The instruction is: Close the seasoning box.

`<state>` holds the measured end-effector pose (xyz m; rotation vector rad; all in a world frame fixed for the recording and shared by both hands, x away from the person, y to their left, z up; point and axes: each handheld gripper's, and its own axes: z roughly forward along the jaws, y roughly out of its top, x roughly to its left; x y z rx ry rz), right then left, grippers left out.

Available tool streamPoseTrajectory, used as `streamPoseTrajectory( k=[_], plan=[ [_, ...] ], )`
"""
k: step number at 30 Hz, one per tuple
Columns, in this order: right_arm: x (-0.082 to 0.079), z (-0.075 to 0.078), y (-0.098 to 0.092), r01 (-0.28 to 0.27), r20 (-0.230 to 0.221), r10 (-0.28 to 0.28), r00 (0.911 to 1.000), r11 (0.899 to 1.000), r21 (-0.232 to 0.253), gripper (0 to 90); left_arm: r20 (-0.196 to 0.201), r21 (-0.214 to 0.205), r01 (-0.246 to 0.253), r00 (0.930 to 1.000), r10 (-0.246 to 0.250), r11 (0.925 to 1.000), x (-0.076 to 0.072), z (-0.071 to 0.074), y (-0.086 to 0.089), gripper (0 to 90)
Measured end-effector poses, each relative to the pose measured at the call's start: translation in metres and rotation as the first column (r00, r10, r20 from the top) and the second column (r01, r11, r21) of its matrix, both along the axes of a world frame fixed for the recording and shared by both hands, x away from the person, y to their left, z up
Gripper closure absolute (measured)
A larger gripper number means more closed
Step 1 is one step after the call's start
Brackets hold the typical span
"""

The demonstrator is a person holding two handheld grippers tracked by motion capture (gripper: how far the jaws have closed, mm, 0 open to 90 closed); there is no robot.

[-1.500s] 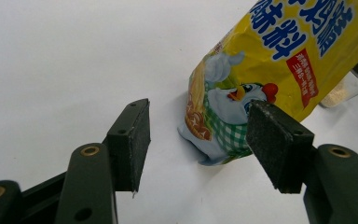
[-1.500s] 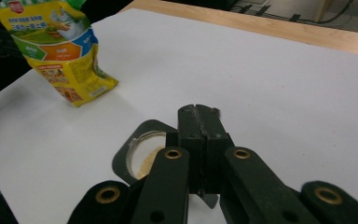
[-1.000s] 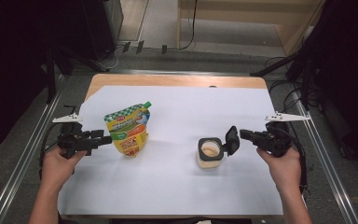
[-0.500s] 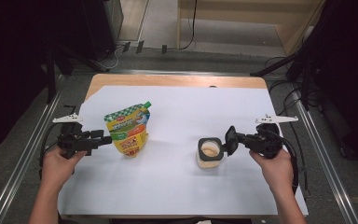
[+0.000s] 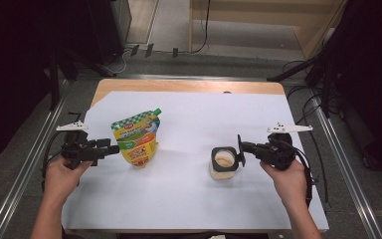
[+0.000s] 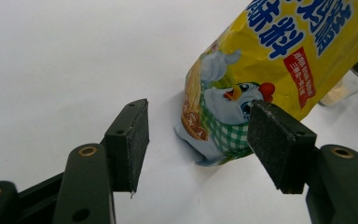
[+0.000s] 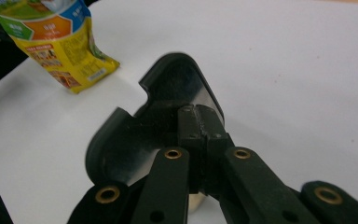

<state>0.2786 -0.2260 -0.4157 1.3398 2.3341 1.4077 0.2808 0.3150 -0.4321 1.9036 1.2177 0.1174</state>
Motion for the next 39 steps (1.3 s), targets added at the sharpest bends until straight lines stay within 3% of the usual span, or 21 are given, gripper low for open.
streamPoseTrajectory(
  k=[3,12,19,26,31,39],
  plan=[
    [-0.001,0.002,0.003,-0.006,0.012,0.006,0.9999,1.0,0.019,90.0,0.0,-0.003,-0.002,1.0,0.002,1.0,0.0,0.0,0.0,39.6],
    [-0.002,-0.004,0.021,-0.063,-0.009,0.063,0.998,0.998,-0.018,90.0,0.001,0.004,0.0,1.0,0.0,1.0,0.0,0.0,0.0,39.7],
    [-0.003,-0.014,0.043,-0.129,-0.039,0.126,0.9912,0.989,-0.073,90.0,-0.005,0.006,0.003,1.0,-0.003,1.0,0.0,0.0,-0.001,39.6],
    [-0.005,-0.018,0.057,-0.169,-0.042,0.166,0.9852,0.981,-0.091,89.7,-0.008,0.005,0.005,1.0,-0.005,1.0,0.001,-0.001,-0.001,39.4],
    [-0.005,-0.016,0.055,-0.163,-0.024,0.162,0.9866,0.983,-0.082,83.8,-0.008,0.004,0.004,1.0,-0.004,1.0,0.001,-0.001,-0.001,39.4],
    [-0.003,-0.008,0.033,-0.106,0.007,0.106,0.9943,0.993,-0.054,68.8,-0.013,0.004,0.006,0.9999,-0.006,1.0,0.001,-0.001,-0.002,39.1]
  ],
)
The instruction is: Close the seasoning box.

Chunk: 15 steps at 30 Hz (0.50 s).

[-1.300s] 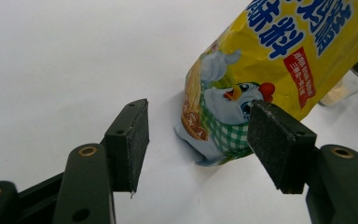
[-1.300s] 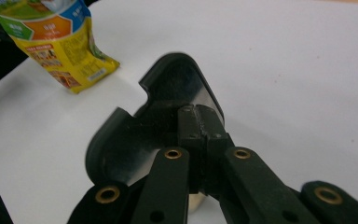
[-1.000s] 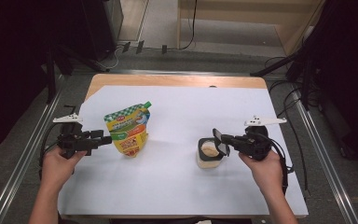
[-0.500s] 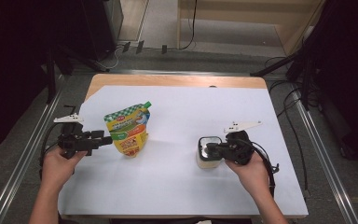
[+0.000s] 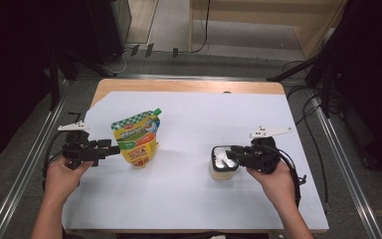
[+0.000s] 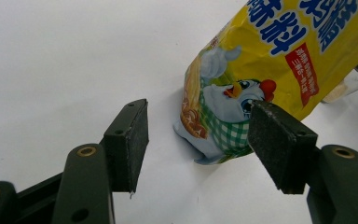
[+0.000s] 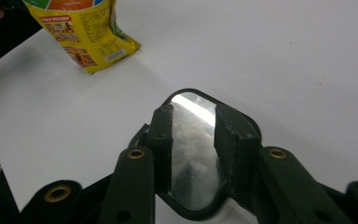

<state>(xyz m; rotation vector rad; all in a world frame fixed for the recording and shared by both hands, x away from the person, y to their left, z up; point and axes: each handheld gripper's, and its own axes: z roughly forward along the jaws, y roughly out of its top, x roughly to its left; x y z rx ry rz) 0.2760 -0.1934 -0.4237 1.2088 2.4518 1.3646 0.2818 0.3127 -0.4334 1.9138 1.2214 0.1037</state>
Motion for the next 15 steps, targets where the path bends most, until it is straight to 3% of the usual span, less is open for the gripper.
streamPoseTrajectory(
  k=[15],
  plan=[
    [0.01,-0.008,-0.036,0.091,0.04,-0.09,0.9951,0.996,-0.015,46.5,-0.004,0.006,0.005,1.0,-0.005,1.0,0.0,0.0,-0.001,39.0]
  ],
)
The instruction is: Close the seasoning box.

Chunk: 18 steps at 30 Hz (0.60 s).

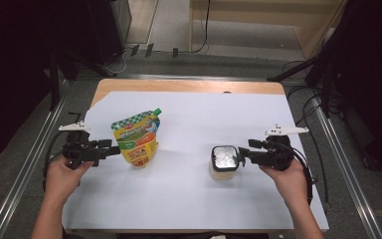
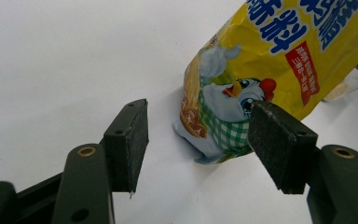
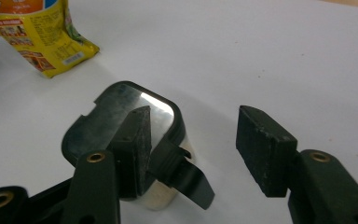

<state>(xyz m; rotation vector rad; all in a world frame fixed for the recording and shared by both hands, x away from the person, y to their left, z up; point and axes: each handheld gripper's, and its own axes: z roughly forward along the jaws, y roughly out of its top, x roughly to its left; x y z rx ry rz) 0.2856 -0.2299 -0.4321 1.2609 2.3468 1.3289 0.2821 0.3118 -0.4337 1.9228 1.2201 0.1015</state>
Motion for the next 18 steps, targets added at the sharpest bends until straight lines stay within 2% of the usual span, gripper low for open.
streamPoseTrajectory(
  k=[6,8,10,18],
  plan=[
    [0.003,-0.007,-0.016,0.036,0.007,-0.036,0.9993,0.999,-0.008,44.9,0.0,0.0,0.003,1.0,-0.003,1.0,0.001,0.0,-0.001,39.0],
    [0.004,-0.009,-0.021,0.066,0.031,-0.065,0.9974,0.998,-0.019,42.0,0.001,-0.001,0.002,1.0,-0.002,1.0,0.001,0.0,-0.001,39.0],
    [0.004,-0.012,-0.026,0.075,0.035,-0.074,0.9966,0.997,-0.033,41.9,-0.001,-0.003,0.003,1.0,-0.003,1.0,0.001,0.0,-0.001,39.0],
    [0.008,-0.024,-0.048,0.153,0.029,-0.153,0.9878,0.988,-0.004,33.9,0.004,-0.001,0.007,1.0,-0.007,1.0,0.003,0.0,-0.003,39.0]
  ],
)
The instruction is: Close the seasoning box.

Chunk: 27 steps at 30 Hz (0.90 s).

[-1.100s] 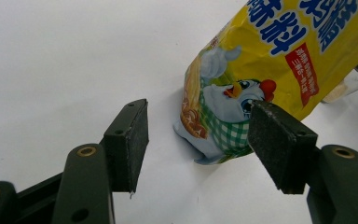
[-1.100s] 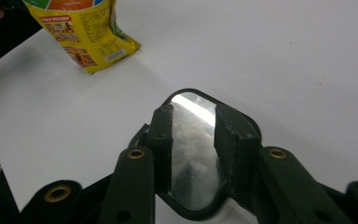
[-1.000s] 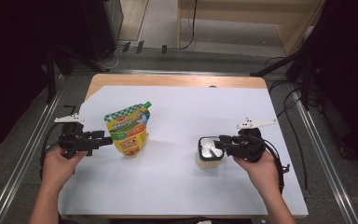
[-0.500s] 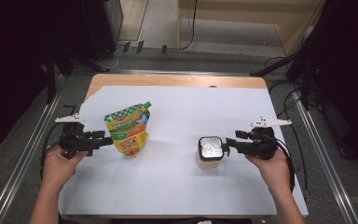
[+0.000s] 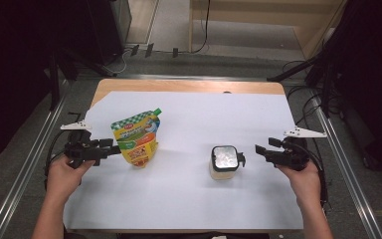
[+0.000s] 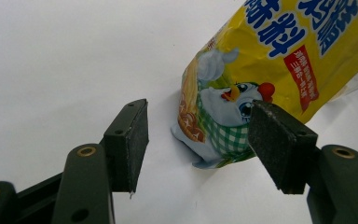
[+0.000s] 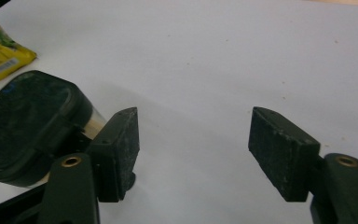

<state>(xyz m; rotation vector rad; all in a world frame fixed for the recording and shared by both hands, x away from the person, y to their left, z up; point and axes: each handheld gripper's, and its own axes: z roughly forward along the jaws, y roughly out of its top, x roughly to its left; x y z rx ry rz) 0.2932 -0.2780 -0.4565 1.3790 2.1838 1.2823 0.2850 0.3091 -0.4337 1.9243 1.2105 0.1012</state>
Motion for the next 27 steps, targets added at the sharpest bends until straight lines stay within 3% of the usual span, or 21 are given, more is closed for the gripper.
streamPoseTrajectory(
  k=[9,15,17,27],
  plan=[
    [0.003,-0.022,-0.013,0.023,0.0,-0.023,0.9997,0.998,-0.055,28.4,-0.003,0.002,0.01,0.9999,-0.01,0.9999,0.003,-0.001,-0.003,39.0],
    [0.007,-0.031,-0.017,0.041,-0.023,-0.043,0.9988,0.998,-0.051,26.5,-0.004,0.002,0.012,0.9999,-0.012,0.9999,0.004,-0.001,-0.004,39.0],
    [0.008,-0.034,-0.019,0.026,-0.029,-0.027,0.9992,0.999,-0.039,22.1,-0.004,0.001,0.012,0.9999,-0.012,0.9999,0.004,-0.001,-0.004,39.0],
    [0.01,-0.039,-0.015,0.013,-0.052,-0.016,0.9985,0.999,-0.044,22.1,-0.008,0.008,0.014,0.9999,-0.014,0.9999,0.005,-0.002,-0.005,38.8]
  ],
)
